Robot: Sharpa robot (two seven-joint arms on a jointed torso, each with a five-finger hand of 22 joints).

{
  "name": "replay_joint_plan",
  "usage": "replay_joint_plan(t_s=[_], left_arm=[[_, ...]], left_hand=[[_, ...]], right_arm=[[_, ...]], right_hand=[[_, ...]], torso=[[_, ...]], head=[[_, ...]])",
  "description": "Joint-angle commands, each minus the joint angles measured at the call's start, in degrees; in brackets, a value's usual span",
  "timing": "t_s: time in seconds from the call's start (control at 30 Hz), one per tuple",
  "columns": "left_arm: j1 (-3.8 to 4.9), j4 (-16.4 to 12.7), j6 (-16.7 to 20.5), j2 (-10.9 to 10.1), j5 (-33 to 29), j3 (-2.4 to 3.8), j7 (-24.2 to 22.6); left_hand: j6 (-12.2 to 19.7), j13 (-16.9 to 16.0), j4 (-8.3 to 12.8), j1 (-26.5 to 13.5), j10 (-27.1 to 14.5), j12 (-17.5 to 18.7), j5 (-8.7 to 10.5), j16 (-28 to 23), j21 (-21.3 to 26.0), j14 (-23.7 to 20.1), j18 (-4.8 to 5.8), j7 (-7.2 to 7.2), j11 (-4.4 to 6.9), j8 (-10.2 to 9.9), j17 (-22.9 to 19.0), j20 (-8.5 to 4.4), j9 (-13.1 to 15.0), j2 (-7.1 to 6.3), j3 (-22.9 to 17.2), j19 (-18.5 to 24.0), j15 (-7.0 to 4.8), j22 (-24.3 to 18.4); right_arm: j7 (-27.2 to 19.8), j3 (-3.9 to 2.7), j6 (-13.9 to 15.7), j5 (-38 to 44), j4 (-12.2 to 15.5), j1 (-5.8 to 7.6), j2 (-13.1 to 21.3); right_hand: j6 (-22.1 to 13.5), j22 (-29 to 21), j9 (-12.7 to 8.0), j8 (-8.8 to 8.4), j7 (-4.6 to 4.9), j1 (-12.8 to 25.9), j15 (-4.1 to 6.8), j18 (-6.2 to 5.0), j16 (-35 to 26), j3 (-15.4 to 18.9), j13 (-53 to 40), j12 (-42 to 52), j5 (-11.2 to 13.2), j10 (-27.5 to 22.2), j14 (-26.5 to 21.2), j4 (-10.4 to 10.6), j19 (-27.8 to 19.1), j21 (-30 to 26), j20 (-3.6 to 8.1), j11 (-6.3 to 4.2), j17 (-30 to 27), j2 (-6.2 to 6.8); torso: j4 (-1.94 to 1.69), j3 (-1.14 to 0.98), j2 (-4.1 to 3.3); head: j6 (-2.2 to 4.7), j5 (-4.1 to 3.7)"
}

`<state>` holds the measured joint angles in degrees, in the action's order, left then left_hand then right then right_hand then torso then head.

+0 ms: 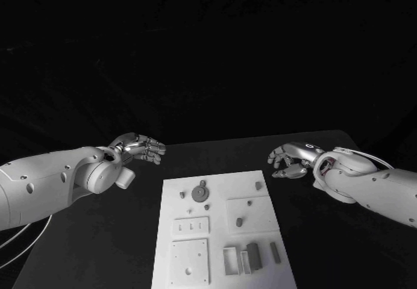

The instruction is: Assemble the parts on the task board

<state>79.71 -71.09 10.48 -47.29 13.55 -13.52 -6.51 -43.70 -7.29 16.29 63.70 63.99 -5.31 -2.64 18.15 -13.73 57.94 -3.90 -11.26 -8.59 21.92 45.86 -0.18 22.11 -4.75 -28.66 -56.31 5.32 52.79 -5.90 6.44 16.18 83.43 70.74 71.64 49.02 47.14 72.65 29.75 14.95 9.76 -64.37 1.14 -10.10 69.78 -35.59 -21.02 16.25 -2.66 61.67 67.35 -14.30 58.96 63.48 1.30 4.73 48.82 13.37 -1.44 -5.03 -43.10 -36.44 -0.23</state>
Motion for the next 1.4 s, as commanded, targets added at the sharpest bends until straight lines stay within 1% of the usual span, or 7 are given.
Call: replay_joint_plan(t_s=[0.03, 0.17, 0.3, 0.53, 0.77, 1.1, 1.4], left_arm=[[-0.09, -0.3, -1.5, 0.1, 0.0, 0.04, -1.2], [-0.27, -0.3, -1.5, 0.1, 0.0, 0.04, -1.2], [-0.51, -0.2, -1.8, 0.2, 0.0, 0.04, -1.2], [-0.61, -0.2, -1.9, 0.2, 0.0, 0.04, -1.2], [-0.62, -0.1, -2.2, 0.4, 0.0, 0.04, -1.0], [-0.63, 0.0, -2.4, 0.3, 0.0, 0.04, -0.8], [-0.63, 0.0, -2.4, 0.3, 0.0, 0.04, -0.7]], left_hand=[[-0.3, -0.1, -0.1, -0.3, 0.3, 0.3, -0.19, -0.4, 0.3, 0.4, -0.58, -0.30, -0.01, -0.1, 0.1, -0.22, 0.0, -0.13, -0.1, 0.1, -0.03, 0.1], [-0.3, -0.1, -0.1, -0.3, 0.3, 0.3, -0.20, -0.4, 0.4, 0.4, -0.57, -0.31, -0.02, -0.2, 0.1, -0.22, 0.0, -0.21, 0.0, 0.1, -0.02, 0.1], [-0.2, -0.1, 0.0, -0.3, 0.2, 0.4, -0.20, -0.5, 0.4, 0.3, -0.58, -0.34, -0.04, -0.2, 0.1, -0.21, 0.0, -0.27, 0.0, 0.2, -0.01, 0.1], [-0.1, -0.1, 0.0, -0.3, 0.2, 0.4, -0.20, -0.5, 0.4, 0.3, -0.57, -0.37, -0.07, -0.3, 0.1, -0.20, 0.0, -0.30, 0.0, 0.2, 0.01, 0.1], [0.0, -0.1, -0.1, -0.3, 0.2, 0.5, -0.20, -0.6, 0.5, 0.3, -0.57, -0.41, -0.08, -0.3, 0.2, -0.19, 0.0, -0.30, 0.0, 0.2, 0.02, 0.1], [0.1, -0.1, -0.1, -0.3, 0.2, 0.5, -0.20, -0.6, 0.5, 0.3, -0.58, -0.45, -0.10, -0.4, 0.2, -0.18, 0.0, -0.27, 0.0, 0.2, 0.02, 0.1], [0.1, -0.1, -0.1, -0.4, 0.2, 0.5, -0.20, -0.6, 0.5, 0.3, -0.58, -0.47, -0.10, -0.4, 0.2, -0.17, 0.0, -0.24, 0.0, 0.2, 0.03, 0.1]], right_arm=[[-3.1, 0.39, -1.2, 2.5, -1.3, -1.03, -0.7], [-4.2, 0.40, -0.9, 1.6, -2.7, -2.56, -1.9], [-5.3, 0.39, -0.7, -1.2, -3.6, -3.72, -2.6], [-6.0, 0.38, 0.5, -3.4, -4.0, -4.53, -3.6], [-5.9, 0.37, 0.1, -3.5, -4.4, -5.90, -4.6], [-5.6, 0.36, 0.1, -3.8, -5.5, -6.32, -5.4], [-5.6, 0.36, 0.5, -3.7, -6.5, -6.73, -6.0]], right_hand=[[-0.6, -0.1, -0.1, -0.24, -0.26, 0.0, -0.08, -4.90, 0.1, 0.4, 0.2, -0.4, -0.1, 1.1, -0.5, 0.0, -0.6, -0.3, -0.11, 0.52, 0.0, 0.69], [-0.9, -0.2, -0.2, -0.22, -0.70, 0.0, 0.27, -4.90, 0.2, 0.6, -0.1, 0.0, -0.1, 2.4, -0.9, 0.5, -0.7, -0.5, -0.32, 0.12, 0.0, 1.08], [-1.1, -0.3, -0.2, 0.10, -1.53, -0.1, 1.79, -4.90, 0.4, 1.6, -4.4, 3.9, -0.1, 5.5, -1.2, 1.7, -0.6, -0.8, -0.54, -1.50, -0.1, 1.38], [-1.7, 0.4, -0.2, 0.60, -2.78, -0.6, 3.85, -4.90, 2.6, 3.4, -28.1, 24.5, -0.3, 0.9, -0.7, 3.8, 0.3, 0.2, -0.03, -4.01, 0.4, 1.35], [-1.6, 3.6, -0.2, 1.04, -3.36, -0.2, 4.60, -4.90, 10.5, 4.0, -43.1, 44.0, -0.2, -1.8, -0.8, 4.3, 0.6, 5.4, 1.16, -4.61, 5.3, 0.80], [-0.6, 3.6, 0.2, 1.75, -3.52, 0.2, 4.80, -4.90, 13.2, 3.7, -45.4, 49.1, -0.2, -1.0, 1.0, 4.7, 0.9, 8.4, 1.94, -4.78, 8.0, -0.60], [-0.1, 3.5, 0.3, 1.99, -3.34, 0.1, 4.69, -4.90, 13.8, 3.5, -45.5, 49.8, -0.2, -1.0, 1.8, 4.3, 1.0, 9.1, 2.26, -4.63, 9.0, -2.01]], torso=[[0.08, -0.13, 0.07], [-0.01, -0.06, 0.02], [-0.17, -0.14, 0.00], [-0.24, -0.34, -0.02], [-0.33, -0.30, -0.06], [-0.36, -0.12, -0.12], [-0.29, -0.16, -0.12]], head=[[-0.40, -0.22], [-0.65, -0.28], [-0.90, -0.20], [-1.15, -0.08], [-1.27, 0.06], [-1.55, 0.26], [-1.80, 0.43]])
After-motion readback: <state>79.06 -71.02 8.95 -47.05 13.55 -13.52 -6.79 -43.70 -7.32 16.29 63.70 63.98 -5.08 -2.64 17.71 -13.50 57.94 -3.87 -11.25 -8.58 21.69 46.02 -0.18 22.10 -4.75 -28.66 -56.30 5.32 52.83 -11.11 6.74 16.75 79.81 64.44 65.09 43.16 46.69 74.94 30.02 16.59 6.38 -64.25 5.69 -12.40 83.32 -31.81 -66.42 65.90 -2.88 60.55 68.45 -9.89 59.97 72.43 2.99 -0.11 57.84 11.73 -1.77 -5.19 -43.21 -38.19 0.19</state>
